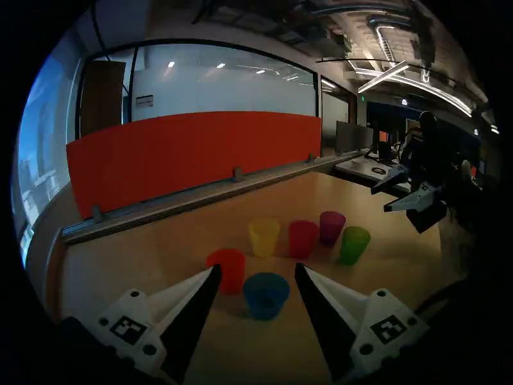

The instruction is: Pour water

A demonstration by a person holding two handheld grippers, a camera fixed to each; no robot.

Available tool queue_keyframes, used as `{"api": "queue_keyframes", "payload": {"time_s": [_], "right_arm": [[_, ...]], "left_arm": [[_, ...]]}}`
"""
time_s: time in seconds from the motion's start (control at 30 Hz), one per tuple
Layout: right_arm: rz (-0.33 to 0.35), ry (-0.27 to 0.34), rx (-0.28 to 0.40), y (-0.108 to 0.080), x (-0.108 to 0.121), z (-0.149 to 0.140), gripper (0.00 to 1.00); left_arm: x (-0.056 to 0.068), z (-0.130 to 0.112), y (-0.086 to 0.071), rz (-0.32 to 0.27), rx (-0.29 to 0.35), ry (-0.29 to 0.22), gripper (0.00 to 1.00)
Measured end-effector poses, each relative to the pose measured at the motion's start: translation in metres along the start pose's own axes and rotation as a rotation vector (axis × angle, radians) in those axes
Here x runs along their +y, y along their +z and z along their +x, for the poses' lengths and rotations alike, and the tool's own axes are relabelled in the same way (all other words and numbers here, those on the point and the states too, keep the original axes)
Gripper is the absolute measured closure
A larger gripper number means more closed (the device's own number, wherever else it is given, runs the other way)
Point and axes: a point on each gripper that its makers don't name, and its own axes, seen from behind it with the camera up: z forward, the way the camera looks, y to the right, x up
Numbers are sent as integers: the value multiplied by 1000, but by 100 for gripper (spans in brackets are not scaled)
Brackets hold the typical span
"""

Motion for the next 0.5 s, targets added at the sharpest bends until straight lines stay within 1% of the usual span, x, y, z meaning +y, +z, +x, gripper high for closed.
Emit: {"api": "queue_keyframes", "payload": {"time_s": [0.23, 0.5], "right_arm": [[5, -5, -32, 9, -3, -20, 0], [17, 20, -58, 18, -5, -39, 0]], "left_arm": [[4, -22, 10, -22, -36, -18, 16], [6, -43, 18, -36, -77, -8, 16]]}}
